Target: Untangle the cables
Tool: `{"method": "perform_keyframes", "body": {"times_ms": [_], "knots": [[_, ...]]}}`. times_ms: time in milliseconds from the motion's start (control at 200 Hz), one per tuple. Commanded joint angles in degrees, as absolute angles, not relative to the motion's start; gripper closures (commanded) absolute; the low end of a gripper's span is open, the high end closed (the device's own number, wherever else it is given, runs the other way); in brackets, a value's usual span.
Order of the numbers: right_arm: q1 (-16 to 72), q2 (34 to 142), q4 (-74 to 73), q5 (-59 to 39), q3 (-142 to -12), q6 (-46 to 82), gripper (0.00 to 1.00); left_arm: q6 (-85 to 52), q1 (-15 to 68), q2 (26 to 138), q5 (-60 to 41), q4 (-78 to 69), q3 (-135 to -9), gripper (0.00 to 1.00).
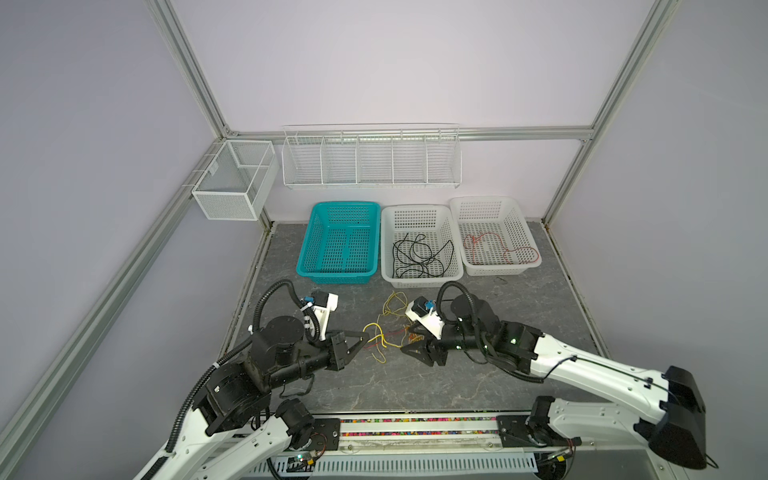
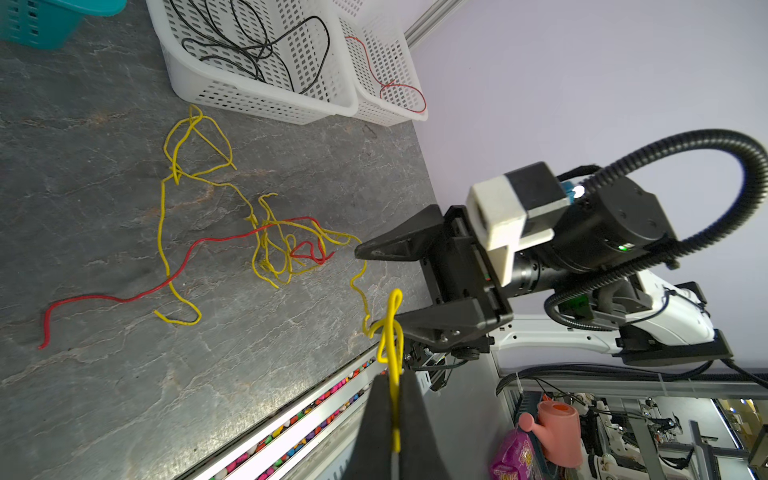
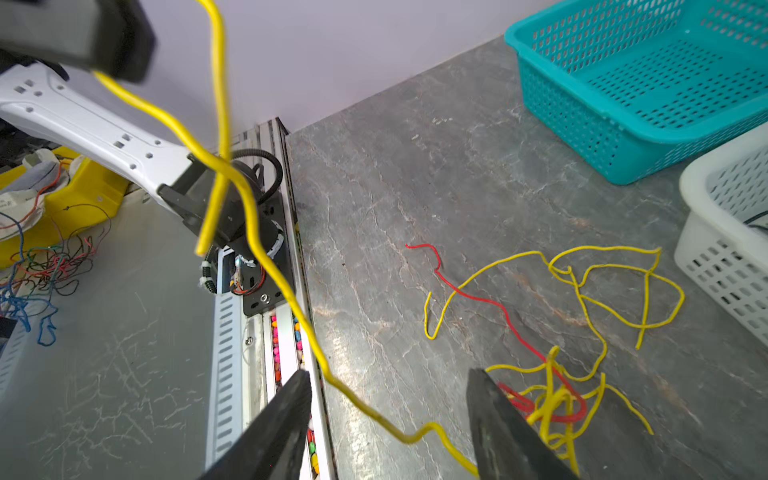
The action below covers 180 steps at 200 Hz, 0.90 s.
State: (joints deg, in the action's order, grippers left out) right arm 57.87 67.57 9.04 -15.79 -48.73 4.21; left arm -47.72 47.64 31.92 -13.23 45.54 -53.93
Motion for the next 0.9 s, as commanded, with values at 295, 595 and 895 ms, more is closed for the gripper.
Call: {"method": "perform_keyframes", "body": {"times_ms": [295,595,895], "knots": [[59.46,70.39,9.32,-13.57,-51.73,2.28,0.87,-46.73,47.81,31.99,-11.92,46.13,-55.37,1.0],[58.51,64.3,10.37,-8.1,-51.59,3.74,0.94,-45.63,47.81,31.65,-10.92,45.97,-54.19,0.75],[54.89,60.53,11.91,-9.01,-54.07,12.24,0.94,-46.47,47.79,29.32,-11.92,42.74,-48.53,0.46]]}}
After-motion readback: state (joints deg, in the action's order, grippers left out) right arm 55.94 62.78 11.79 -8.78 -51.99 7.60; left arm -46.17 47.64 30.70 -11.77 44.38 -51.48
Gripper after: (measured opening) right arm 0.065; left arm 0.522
